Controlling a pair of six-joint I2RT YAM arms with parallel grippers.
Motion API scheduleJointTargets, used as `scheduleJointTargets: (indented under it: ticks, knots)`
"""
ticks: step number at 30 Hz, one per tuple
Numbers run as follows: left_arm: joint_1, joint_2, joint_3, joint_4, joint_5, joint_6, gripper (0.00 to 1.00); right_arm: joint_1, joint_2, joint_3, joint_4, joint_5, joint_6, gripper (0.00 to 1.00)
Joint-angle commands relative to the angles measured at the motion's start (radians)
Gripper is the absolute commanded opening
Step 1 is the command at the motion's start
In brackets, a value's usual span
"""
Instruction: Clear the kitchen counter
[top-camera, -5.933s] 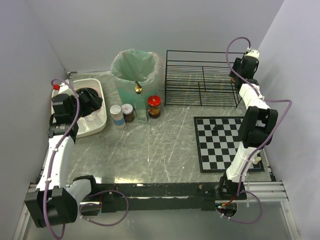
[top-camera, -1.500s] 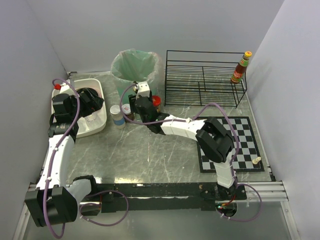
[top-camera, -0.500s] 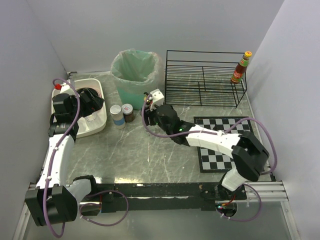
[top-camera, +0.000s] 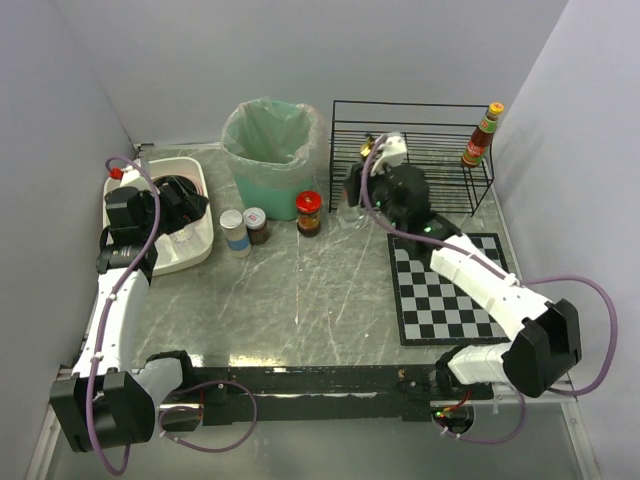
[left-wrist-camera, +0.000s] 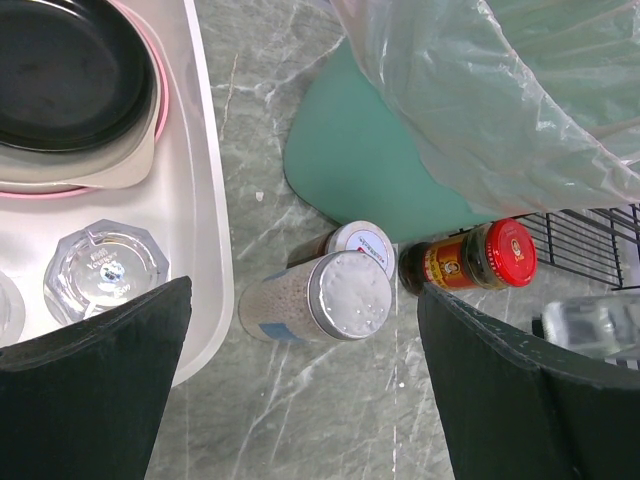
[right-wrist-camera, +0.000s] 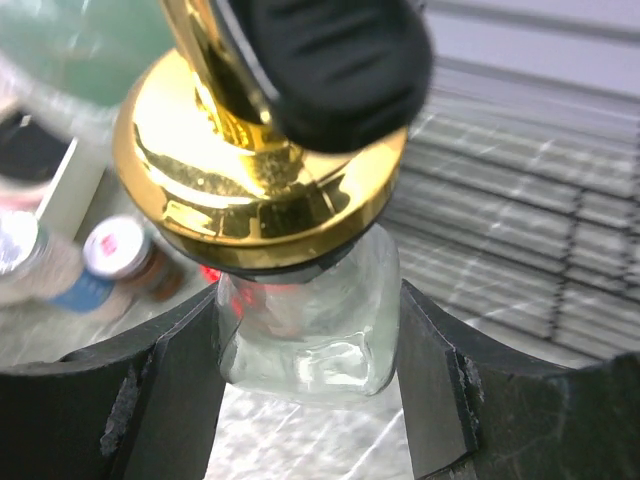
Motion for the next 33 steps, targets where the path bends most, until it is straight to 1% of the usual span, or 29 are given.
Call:
scheduleJointTargets:
  ticks: [1,6,11,17,18,23,26,28,33]
  knots:
    - [-0.004,-0.008,0.021,0.021,0.024,0.008,0.99,-0.103,-0.072,0.147,0.034,-0.063,-0.025,0.0]
    - [-0.004,-0.006,0.021,0.019,0.026,0.008,0.99,-0.208,-0.029,0.273,-0.04,-0.083,-0.04,0.0]
    - [-0.004,-0.008,0.024,0.018,0.026,0.008,0.99,-0.294,0.043,0.379,-0.038,-0.092,-0.043,0.0]
    - [-0.004,-0.012,0.022,0.018,0.023,0.01,0.99,-0.384,0.173,0.544,-0.064,-0.103,-0.065,0.0]
    - [-0.004,-0.012,0.022,0.017,0.023,0.01,0.99,-0.395,0.193,0.572,-0.092,-0.106,-0.069,0.0]
    - [-0.006,-0.014,0.024,0.016,0.02,0.013,0.99,-0.45,0.288,0.684,-0.127,-0.115,-0.149,0.0]
    - [-0.004,-0.012,0.025,0.014,0.017,0.013,0.99,-0.516,0.34,0.745,-0.15,-0.136,-0.143,0.0]
    - [-0.004,-0.011,0.025,0.014,0.017,0.015,0.99,-0.548,0.365,0.769,-0.169,-0.179,-0.134,0.0]
    - [-0.004,-0.011,0.027,0.013,0.01,0.016,0.99,-0.63,0.382,0.756,-0.159,-0.215,-0.106,0.0]
